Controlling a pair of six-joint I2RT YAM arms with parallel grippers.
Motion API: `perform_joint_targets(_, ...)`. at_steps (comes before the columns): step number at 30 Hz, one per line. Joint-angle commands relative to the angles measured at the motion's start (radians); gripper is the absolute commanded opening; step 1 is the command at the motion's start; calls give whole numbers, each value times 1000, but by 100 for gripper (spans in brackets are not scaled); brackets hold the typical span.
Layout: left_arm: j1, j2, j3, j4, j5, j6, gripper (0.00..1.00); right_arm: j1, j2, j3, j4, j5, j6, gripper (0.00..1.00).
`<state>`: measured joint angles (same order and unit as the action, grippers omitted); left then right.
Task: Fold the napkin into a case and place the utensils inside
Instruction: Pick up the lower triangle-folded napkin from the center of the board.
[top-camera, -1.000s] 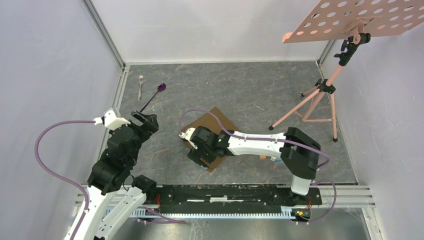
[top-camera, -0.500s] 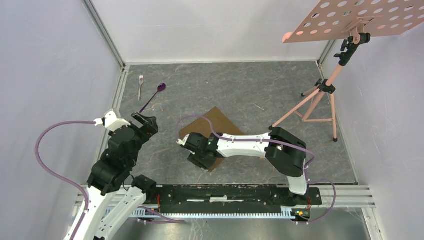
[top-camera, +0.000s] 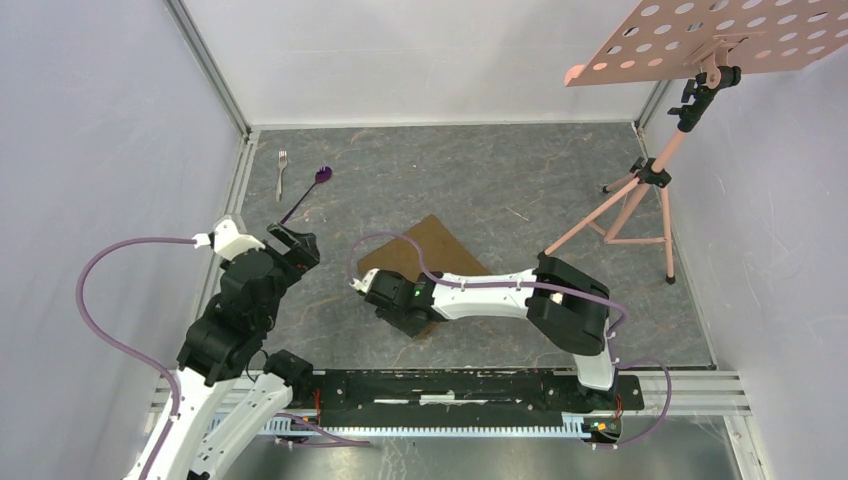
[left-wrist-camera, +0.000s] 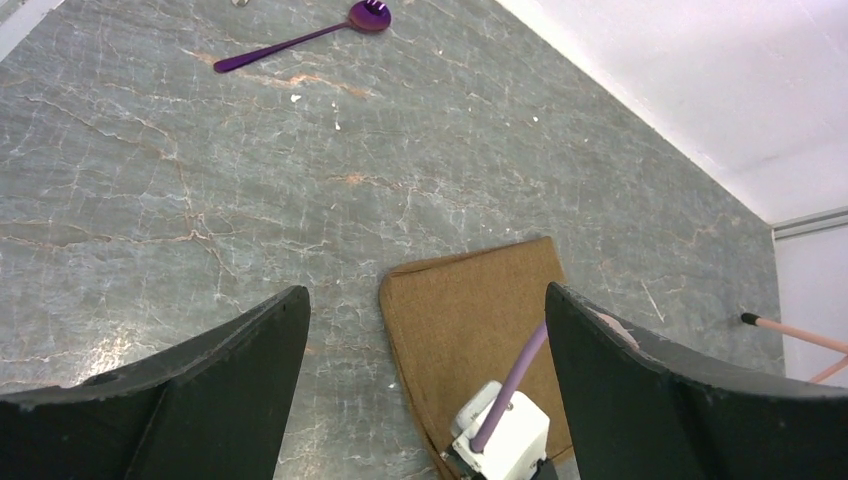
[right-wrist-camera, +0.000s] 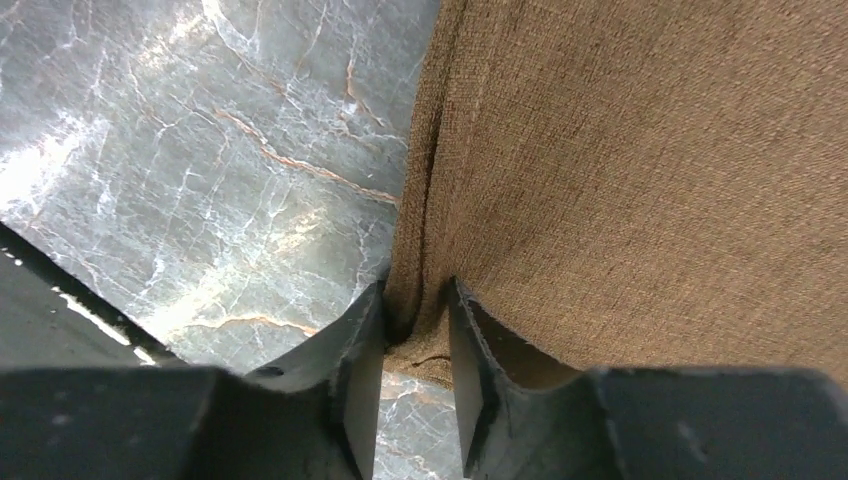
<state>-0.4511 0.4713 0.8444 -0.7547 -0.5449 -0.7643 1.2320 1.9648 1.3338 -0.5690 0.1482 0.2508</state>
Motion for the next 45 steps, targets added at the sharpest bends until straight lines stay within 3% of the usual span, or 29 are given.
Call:
perform_joint_targets(1,3,45,22,2,10,23,94,6,7,-87,61,142,11,28)
perform_joint_targets(6,3,74,7,-21,21,-17,93,-6,-101,-152,174,80,13,0)
perform_joint_targets(13,3,224,-24,-142,26,-214,93,-115,-280,-354,450,-215,106,0)
perform_joint_targets(16,3,278,-65,-138,78,-331,98,-154,-300,-399,508,-294,130,0)
perform_joint_targets(19,3,344,-116,-53,197,-376,100,-189,-306,-445,575,-395,169,0)
perform_joint_targets(24,15,477,-205,150,461,-480,100,-223,-338,-509,640,-441,201,0)
perform_joint_targets(28,43,564,-268,286,590,-556,100,-258,-360,-554,694,-502,234,0)
perform_joint_targets(35,98,667,-360,527,711,-614,99,-299,-383,-605,772,-573,281,0)
perform_joint_targets(45,166,727,-488,751,754,-607,83,-337,-412,-657,839,-616,313,0)
